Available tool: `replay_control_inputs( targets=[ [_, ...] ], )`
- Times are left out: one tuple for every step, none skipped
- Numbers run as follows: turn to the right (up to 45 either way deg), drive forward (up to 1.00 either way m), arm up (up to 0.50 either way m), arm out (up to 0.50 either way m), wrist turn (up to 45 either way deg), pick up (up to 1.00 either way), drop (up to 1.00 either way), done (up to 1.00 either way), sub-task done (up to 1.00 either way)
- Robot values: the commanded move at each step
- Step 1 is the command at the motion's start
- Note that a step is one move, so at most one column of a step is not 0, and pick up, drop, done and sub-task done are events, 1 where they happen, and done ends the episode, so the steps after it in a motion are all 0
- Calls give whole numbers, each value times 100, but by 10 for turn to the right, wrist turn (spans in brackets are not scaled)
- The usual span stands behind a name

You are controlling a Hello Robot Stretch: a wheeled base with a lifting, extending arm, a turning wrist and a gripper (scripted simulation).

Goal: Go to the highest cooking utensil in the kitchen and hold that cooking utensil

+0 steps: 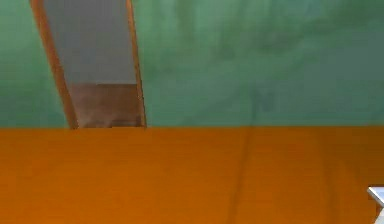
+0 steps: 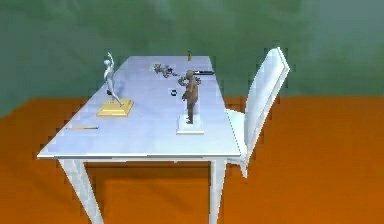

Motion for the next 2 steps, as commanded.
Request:
replay_control_inputs(
  targets=[
    [-450,0,0,0,0,0,0,0,0],
    [-150,0,0,0,0,0,0,0,0]
  ],
)
